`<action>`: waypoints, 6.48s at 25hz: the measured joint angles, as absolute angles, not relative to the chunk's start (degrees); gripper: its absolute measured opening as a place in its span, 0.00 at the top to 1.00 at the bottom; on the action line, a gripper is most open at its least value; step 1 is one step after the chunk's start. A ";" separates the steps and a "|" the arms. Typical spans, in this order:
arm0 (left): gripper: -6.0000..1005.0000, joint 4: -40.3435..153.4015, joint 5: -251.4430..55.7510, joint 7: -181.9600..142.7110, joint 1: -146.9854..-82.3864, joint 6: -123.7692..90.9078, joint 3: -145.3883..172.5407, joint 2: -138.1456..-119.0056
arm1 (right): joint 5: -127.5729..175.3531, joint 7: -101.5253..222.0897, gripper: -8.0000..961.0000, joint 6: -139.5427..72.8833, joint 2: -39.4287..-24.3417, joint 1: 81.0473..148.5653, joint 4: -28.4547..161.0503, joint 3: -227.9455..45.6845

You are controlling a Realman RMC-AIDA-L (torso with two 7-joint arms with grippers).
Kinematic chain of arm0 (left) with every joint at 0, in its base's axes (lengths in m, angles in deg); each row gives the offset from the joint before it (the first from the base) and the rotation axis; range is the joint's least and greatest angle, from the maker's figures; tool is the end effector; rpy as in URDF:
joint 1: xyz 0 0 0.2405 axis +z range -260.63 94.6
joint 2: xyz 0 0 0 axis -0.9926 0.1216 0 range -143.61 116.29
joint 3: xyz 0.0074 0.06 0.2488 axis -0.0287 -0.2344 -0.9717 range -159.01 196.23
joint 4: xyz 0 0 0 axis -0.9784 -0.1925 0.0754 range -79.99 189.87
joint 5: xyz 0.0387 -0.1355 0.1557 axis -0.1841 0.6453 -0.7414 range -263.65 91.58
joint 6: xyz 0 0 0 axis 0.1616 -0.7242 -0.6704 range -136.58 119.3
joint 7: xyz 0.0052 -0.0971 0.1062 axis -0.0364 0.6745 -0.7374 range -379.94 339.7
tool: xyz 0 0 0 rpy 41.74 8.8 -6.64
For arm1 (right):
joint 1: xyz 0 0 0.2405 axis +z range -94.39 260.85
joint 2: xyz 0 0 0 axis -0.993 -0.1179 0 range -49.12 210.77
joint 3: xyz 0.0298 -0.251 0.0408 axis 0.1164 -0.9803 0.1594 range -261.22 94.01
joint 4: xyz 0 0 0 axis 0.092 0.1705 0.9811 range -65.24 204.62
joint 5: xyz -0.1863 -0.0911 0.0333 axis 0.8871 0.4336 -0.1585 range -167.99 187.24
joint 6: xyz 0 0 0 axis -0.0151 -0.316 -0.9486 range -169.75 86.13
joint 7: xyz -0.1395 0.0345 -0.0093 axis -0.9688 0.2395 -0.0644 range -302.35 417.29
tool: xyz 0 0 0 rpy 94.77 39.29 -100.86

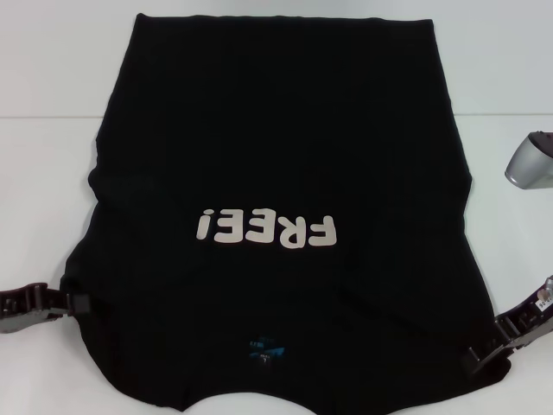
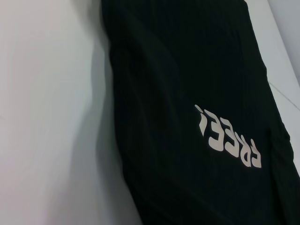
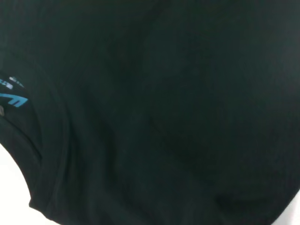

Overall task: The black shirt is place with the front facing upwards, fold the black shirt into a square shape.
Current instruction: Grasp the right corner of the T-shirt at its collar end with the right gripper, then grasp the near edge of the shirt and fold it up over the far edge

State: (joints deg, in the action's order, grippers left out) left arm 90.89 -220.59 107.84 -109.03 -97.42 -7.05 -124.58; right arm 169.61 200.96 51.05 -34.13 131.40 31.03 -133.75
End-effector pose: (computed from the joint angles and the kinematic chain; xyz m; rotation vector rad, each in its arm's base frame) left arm -0.3591 0.2989 0.0613 -2.0959 -1.9175 -0.4948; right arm 0.2592 0.3613 0.0080 -2.4524 1.6438 -0.6000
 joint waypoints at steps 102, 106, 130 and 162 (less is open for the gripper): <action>0.98 85.75 -228.30 109.74 -116.28 -114.73 4.11 -122.16 | 159.83 187.70 0.97 63.72 -26.39 125.64 34.36 -115.60; 0.98 85.29 -223.16 110.83 -116.58 -106.91 10.29 -121.54 | 153.79 187.59 0.97 55.89 -23.40 124.21 39.28 -108.24; 0.98 79.89 -198.98 93.89 -119.06 -74.47 11.32 -129.46 | 118.01 164.06 0.97 14.55 -35.95 121.03 42.72 -105.82; 0.85 77.97 -194.99 82.41 -121.92 -59.31 7.28 -135.56 | 114.75 147.81 0.83 -0.15 -38.86 123.40 47.83 -108.76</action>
State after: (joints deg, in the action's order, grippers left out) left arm 77.97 -194.99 82.41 -121.92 -59.31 7.28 -135.56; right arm 114.75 147.81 -0.15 -38.86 123.40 47.83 -108.76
